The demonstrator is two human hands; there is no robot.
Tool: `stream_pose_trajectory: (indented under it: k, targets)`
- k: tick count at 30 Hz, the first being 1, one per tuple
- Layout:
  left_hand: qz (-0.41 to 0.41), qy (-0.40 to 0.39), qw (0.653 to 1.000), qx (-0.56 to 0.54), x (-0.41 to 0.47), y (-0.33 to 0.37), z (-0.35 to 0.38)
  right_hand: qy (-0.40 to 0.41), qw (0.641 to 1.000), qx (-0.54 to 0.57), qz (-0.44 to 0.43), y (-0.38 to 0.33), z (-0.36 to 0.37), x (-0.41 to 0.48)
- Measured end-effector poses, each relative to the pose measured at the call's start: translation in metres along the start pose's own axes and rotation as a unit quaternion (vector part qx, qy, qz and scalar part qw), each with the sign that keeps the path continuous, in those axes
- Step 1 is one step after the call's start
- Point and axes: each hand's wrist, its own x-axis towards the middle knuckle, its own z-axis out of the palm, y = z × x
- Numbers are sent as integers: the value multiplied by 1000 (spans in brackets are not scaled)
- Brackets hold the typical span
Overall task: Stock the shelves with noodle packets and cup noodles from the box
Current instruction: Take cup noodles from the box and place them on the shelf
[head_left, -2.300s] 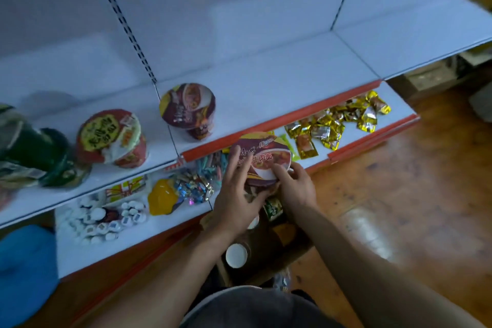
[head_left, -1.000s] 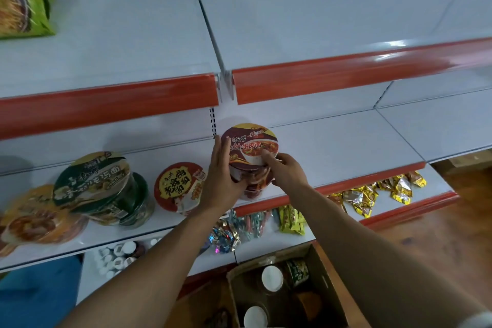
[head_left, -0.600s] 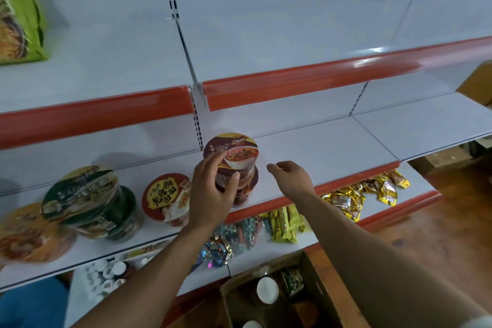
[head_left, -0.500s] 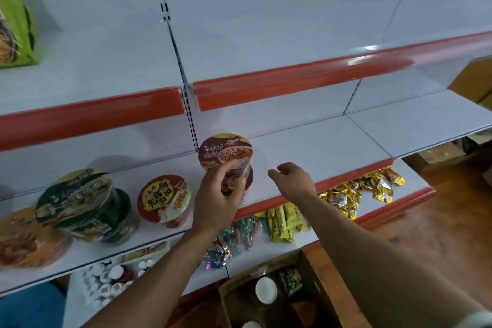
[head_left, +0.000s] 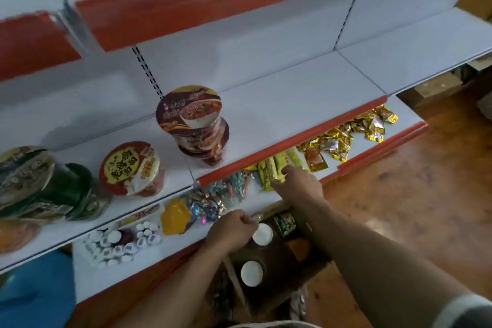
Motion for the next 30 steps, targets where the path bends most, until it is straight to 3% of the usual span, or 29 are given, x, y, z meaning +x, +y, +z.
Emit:
stream_pose_trajectory:
  k: [6,12,17,21,30]
  targets:
    - [-79,-97,991,40,50,-50,74,-98,995,-13,31,59,86,22]
    - [-191,-125,973,41,110,-117,175,-172,982,20,76,120,196,50]
    - [-209,-167,961,73,186,-175,249,-216,968,52,117,179,319,80]
    - [-211,-175,954,120,253,-227,307,-252,947,85,181,219,411,97]
    - [-302,-154,941,9,354,-279,375,-300,870,232,314,255,536,135]
